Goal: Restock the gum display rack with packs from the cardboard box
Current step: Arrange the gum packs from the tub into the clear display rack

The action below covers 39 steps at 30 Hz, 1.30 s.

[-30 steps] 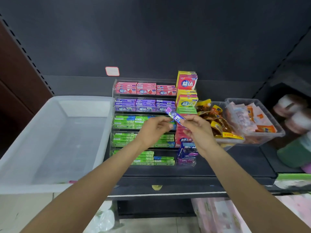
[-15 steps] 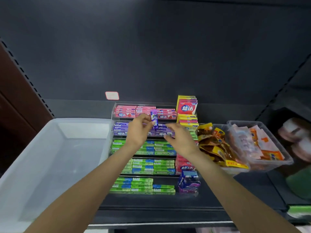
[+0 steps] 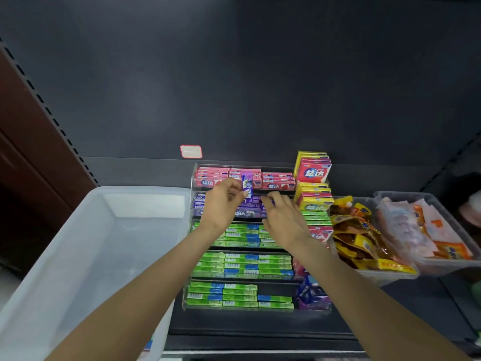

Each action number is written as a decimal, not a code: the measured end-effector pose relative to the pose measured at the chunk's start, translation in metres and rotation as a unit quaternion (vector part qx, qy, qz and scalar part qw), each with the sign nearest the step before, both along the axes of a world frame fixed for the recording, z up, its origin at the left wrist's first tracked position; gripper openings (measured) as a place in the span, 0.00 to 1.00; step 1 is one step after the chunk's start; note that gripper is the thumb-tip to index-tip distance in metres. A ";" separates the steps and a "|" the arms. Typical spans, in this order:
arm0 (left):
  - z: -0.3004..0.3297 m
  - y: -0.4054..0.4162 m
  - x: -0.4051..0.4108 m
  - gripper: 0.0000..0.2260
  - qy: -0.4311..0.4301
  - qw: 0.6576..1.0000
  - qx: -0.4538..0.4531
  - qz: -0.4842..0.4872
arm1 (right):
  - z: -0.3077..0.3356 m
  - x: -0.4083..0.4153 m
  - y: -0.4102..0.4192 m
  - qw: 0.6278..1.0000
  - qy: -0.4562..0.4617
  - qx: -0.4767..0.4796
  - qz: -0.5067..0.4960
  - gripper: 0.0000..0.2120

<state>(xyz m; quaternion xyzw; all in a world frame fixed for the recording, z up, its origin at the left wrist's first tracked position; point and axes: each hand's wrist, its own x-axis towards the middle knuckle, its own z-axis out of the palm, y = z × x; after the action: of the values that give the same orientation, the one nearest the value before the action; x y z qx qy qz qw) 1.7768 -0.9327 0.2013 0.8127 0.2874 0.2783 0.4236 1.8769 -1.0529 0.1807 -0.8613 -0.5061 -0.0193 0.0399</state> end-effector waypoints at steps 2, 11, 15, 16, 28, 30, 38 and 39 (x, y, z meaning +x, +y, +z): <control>0.000 0.001 -0.001 0.02 0.002 1.000 0.002 -0.011 | 0.002 0.002 0.001 1.000 0.003 0.005 -0.003 0.27; -0.002 0.004 -0.010 0.04 0.014 0.999 -0.005 -0.028 | 0.009 0.008 0.005 1.000 0.015 -0.013 0.004 0.26; -0.001 0.002 -0.014 0.03 0.014 0.999 -0.007 -0.029 | 0.010 0.009 0.006 1.000 0.028 -0.014 0.006 0.26; -0.002 0.002 -0.015 0.03 0.013 0.999 -0.006 -0.029 | 0.009 0.009 0.006 0.999 0.031 -0.014 0.010 0.26; 0.005 -0.006 0.017 0.04 0.048 0.994 0.072 -0.061 | 0.035 0.005 -0.027 0.990 0.075 0.117 0.015 0.18; 0.005 -0.009 0.025 0.06 0.059 0.987 0.123 -0.080 | 0.041 0.008 -0.040 0.985 0.056 0.166 -0.002 0.15; 0.001 -0.026 0.046 0.10 0.169 0.940 0.287 -0.070 | 0.038 0.031 -0.070 0.986 0.004 0.134 -0.099 0.21; -0.001 -0.027 0.049 0.11 0.182 0.932 0.306 -0.067 | 0.037 0.033 -0.071 0.988 0.015 0.122 -0.099 0.22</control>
<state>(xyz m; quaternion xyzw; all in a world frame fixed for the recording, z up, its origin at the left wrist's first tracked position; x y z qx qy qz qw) 1.8255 -0.9597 0.2008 0.9571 0.2053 0.1707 0.1124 1.9100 -1.1240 0.2173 -0.8961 -0.4117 -0.0718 0.1497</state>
